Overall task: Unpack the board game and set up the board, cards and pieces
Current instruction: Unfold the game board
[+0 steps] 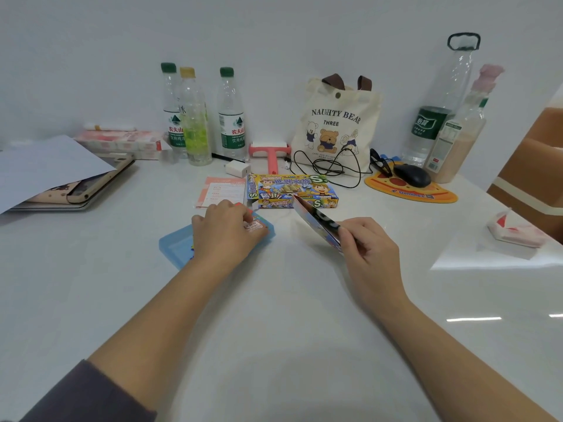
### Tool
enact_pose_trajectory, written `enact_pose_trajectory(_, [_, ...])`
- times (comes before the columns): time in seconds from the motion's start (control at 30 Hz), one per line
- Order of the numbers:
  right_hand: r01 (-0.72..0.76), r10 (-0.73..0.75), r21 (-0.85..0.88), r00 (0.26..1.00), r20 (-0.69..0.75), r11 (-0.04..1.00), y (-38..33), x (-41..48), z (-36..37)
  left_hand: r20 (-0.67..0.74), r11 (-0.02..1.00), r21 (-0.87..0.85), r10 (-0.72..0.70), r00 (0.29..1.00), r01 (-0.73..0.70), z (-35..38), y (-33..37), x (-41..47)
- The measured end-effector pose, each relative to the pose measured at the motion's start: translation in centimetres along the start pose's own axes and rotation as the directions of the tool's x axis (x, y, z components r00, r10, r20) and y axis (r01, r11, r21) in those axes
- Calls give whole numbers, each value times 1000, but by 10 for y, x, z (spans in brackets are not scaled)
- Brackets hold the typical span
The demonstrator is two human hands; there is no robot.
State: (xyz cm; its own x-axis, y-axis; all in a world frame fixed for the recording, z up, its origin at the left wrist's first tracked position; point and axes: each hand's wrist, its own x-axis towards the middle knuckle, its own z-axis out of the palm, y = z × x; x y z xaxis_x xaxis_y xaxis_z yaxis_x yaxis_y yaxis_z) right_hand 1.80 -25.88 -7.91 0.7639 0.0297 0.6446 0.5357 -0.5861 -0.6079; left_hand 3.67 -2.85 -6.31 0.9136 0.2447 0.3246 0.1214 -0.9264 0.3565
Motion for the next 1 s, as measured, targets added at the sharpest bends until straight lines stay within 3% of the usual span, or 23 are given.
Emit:
enact_pose_trajectory(0.13, [6, -6, -3, 1000, 12, 1000, -1, -1, 2, -7, 996, 78, 38, 999, -37, 2, -6, -5])
enact_pose_trajectory(0.7, [177, -169, -60, 979, 118, 982, -6, -5, 16, -146, 984, 146, -76, 986, 98, -7, -48, -3])
enact_pose_trajectory(0.87, [180, -169, -81, 978, 126, 980, -3, -4, 15, -225, 998, -19, 59, 973, -65, -12, -24, -19])
enact_pose_trajectory(1.0, [210, -199, -111, 975, 103, 971, -2, -3, 14, -136, 895, -427, 81, 987, -132, -15, -6, -39])
